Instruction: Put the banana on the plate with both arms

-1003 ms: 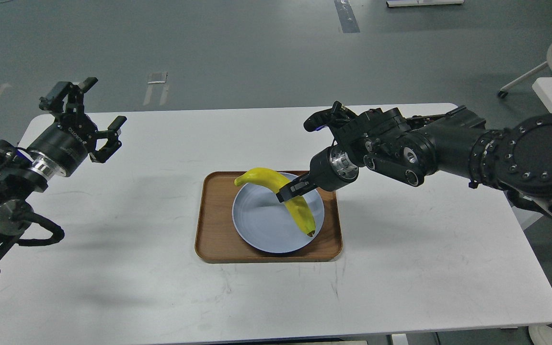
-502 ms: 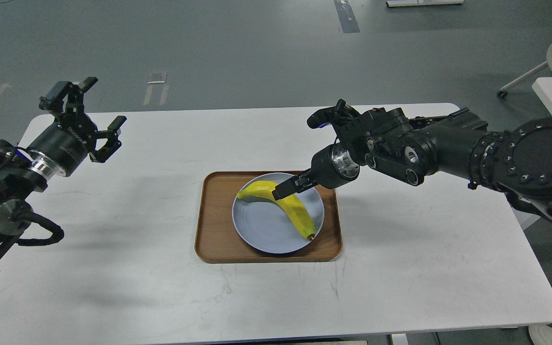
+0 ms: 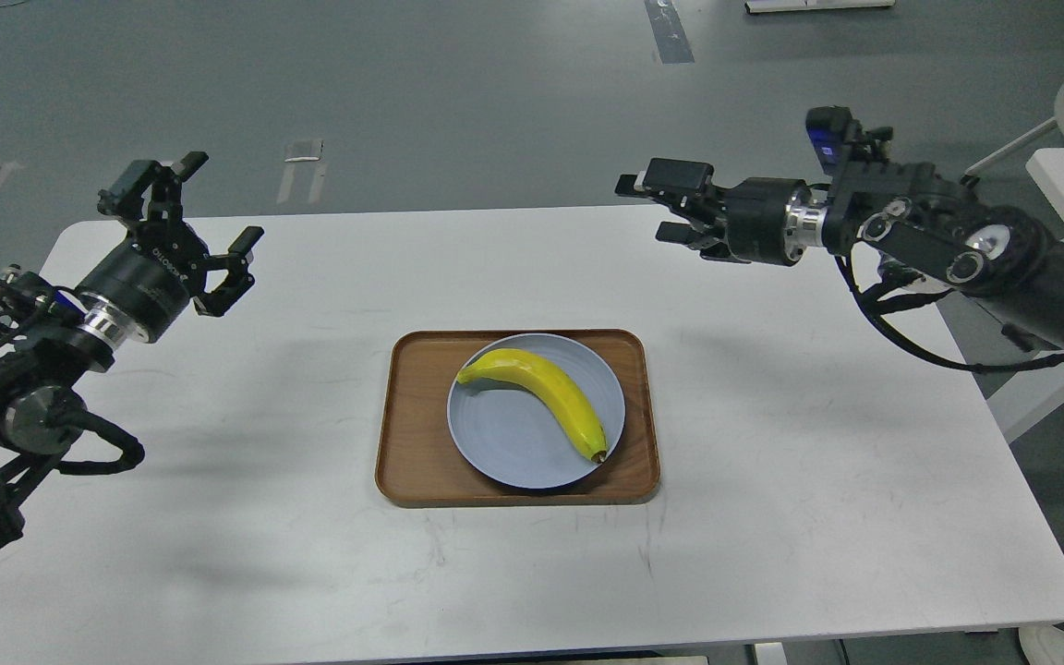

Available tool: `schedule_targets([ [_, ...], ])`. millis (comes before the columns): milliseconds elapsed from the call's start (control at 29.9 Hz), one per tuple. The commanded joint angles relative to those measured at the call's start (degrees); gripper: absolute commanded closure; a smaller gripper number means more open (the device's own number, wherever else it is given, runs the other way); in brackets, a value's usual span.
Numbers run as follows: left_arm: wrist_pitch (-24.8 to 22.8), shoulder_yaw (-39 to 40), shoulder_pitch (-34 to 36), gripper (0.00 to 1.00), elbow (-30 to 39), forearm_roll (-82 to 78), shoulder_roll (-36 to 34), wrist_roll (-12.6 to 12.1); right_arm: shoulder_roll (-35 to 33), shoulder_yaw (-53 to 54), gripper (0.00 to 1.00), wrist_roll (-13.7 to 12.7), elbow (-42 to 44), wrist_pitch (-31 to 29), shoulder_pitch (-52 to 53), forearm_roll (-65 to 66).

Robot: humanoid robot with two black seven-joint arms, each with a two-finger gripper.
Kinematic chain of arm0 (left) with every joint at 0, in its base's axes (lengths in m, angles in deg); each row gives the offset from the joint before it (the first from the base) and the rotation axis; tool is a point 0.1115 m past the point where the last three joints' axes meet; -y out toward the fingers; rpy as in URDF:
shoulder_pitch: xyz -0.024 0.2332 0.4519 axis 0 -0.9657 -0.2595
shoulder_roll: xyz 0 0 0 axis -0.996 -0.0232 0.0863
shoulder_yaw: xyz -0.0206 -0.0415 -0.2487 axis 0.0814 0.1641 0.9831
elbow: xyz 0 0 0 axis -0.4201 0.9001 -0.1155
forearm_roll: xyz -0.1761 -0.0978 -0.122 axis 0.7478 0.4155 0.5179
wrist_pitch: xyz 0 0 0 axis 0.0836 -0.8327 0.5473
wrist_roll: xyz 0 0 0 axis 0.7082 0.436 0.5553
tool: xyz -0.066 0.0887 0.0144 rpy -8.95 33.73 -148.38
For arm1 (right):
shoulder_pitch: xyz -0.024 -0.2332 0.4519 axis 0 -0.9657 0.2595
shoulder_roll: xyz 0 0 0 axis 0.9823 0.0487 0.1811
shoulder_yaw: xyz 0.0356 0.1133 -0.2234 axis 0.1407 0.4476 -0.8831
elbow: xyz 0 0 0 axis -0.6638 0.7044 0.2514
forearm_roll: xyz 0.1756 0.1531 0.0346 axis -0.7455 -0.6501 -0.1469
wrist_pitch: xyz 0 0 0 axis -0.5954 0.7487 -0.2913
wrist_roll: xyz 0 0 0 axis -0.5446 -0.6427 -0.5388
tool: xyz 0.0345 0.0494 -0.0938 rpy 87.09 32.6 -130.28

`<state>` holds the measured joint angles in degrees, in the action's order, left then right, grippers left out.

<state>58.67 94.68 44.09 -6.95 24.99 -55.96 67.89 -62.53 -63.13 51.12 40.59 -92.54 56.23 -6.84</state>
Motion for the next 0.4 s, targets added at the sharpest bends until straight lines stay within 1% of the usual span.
schedule_targets([
  [0,0.0,0.11,0.24,0.02,-0.5,0.0,2.25,0.0,-1.47,7.84,0.0,0.02,0.74,-0.01,-6.54,-2.16],
  [67,0.0,0.12,0.5,0.02,-0.77,0.0,3.75,0.0,-1.47,10.58,0.0,0.02,2.33,-0.01,-8.76,-2.25],
  [201,0.0,-0.06,1.11,0.01,-1.82,-0.09,6.47,0.0,-1.47,11.02,0.0,0.02,4.44,-0.01,-10.26,-2.25],
  [368,0.0,-0.32,1.82,0.01,-4.02,-0.09,9.12,0.0,-1.64,11.2,0.0,0.02,4.44,-0.01,-10.43,-2.25],
])
